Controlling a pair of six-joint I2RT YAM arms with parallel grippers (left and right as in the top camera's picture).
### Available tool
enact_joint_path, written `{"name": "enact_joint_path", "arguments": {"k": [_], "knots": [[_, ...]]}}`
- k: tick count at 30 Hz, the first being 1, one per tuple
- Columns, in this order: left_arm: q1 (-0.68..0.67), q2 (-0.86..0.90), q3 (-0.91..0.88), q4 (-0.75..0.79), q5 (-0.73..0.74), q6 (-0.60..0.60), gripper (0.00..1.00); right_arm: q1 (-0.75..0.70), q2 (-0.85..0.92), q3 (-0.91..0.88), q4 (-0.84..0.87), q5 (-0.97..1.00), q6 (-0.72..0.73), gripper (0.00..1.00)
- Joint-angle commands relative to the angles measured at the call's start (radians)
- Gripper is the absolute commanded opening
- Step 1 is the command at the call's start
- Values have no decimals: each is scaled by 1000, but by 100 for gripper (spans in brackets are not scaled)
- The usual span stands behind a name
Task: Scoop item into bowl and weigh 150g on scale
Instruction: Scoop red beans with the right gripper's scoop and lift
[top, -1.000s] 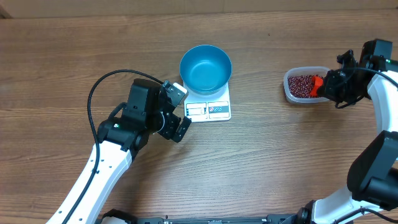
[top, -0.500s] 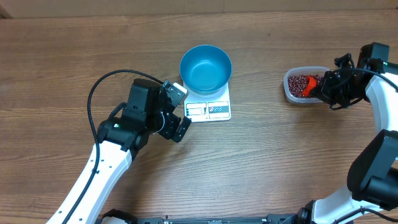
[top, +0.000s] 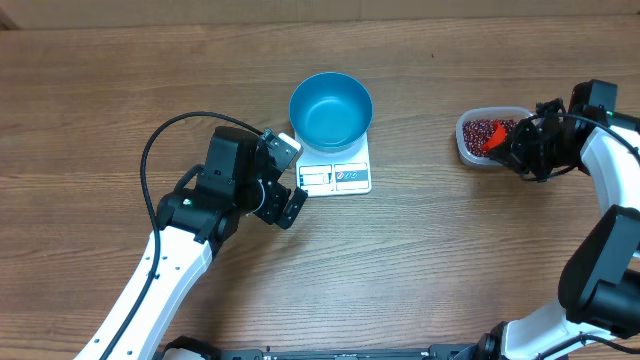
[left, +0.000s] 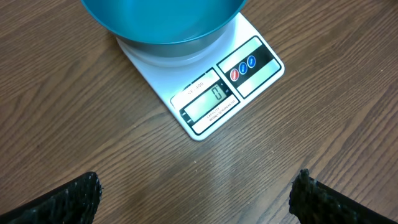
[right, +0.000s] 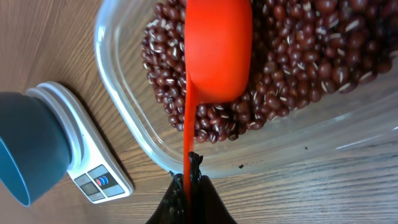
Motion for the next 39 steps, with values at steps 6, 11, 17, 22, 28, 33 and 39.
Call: {"name": "enact_joint_path", "arguments": {"k": [6, 11, 17, 22, 28, 33, 39], "knots": [[5, 5, -5, 4, -6, -12, 100, -7, 1, -47, 45, -21, 84, 4], [5, 5, -5, 0, -6, -11, 100, -7, 0, -46, 53, -123, 2, 4], [5, 5, -5, 0, -6, -11, 99, -34, 0, -43, 46, -180, -100, 4], [5, 5, -5, 0, -6, -11, 100, -101, 0, -42, 33, -214, -153, 4], [5, 5, -5, 0, -6, -11, 99, -185, 0, -42, 10, -275, -201, 4], [5, 5, -5, 0, -6, -11, 100, -222, 0, -43, 4, -345, -223, 4], [5, 5, -5, 0, -6, -11, 99, -243, 0, -42, -3, -421, -253, 4]]}}
